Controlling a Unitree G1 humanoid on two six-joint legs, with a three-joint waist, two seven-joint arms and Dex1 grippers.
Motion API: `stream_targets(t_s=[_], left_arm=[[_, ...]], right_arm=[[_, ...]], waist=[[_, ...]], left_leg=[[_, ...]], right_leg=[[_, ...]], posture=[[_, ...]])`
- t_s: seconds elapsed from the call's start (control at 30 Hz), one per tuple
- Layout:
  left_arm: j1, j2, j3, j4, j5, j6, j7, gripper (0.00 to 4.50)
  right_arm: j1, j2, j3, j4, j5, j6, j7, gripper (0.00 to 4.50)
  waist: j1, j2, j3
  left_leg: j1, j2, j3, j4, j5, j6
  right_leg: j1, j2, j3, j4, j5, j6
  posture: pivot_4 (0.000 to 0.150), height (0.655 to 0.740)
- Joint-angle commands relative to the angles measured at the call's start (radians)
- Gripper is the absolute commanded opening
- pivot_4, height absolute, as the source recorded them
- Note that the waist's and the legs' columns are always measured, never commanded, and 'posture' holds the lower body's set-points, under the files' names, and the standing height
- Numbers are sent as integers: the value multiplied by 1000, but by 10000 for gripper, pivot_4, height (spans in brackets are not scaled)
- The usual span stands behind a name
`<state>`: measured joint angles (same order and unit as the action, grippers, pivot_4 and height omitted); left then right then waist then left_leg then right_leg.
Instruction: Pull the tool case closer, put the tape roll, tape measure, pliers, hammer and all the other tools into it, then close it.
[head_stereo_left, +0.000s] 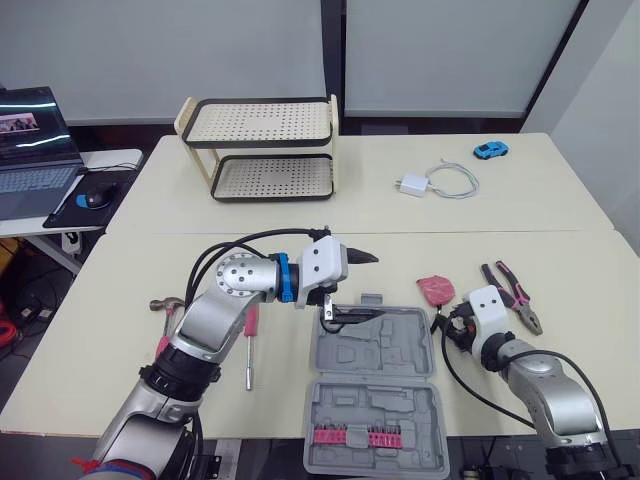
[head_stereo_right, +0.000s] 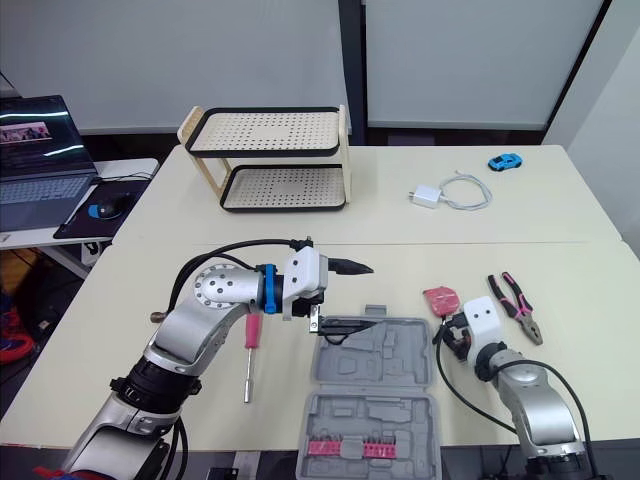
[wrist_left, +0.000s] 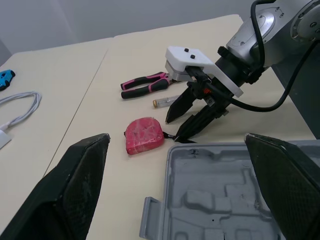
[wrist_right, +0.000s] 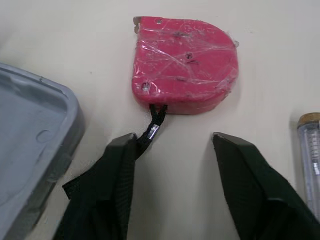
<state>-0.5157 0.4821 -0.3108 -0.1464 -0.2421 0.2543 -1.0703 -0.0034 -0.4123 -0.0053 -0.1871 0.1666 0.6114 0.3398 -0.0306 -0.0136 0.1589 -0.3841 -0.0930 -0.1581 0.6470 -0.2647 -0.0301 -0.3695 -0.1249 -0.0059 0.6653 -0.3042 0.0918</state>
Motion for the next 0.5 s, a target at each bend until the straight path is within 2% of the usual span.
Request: stream_targets(t_s=[0.03,0.13,0.5], left_arm=[[-12,-3,3,-34,3,-2,5,45000],[-8,4,5,-36,3,-1,2,45000],[10,12,0,-60,-13,20,-16,45000]], right_arm=[[-1,4,18,2,-21,-26,3,11432],[1,6,21,5,-29,-27,1,346],[56,-25,-27,-56,-10,7,23,346]], waist=[[0,0,0],[0,0,0],[3,0,0]], left_leg=[[0,0,0,0,0,0],[0,0,0,0,0,0],[0,0,0,0,0,0]], right_leg=[[0,0,0,0,0,0],[0,0,0,0,0,0],[1,0,0,0,0,0]], posture=[[1500,7400],[1500,7400],[1500,7400]])
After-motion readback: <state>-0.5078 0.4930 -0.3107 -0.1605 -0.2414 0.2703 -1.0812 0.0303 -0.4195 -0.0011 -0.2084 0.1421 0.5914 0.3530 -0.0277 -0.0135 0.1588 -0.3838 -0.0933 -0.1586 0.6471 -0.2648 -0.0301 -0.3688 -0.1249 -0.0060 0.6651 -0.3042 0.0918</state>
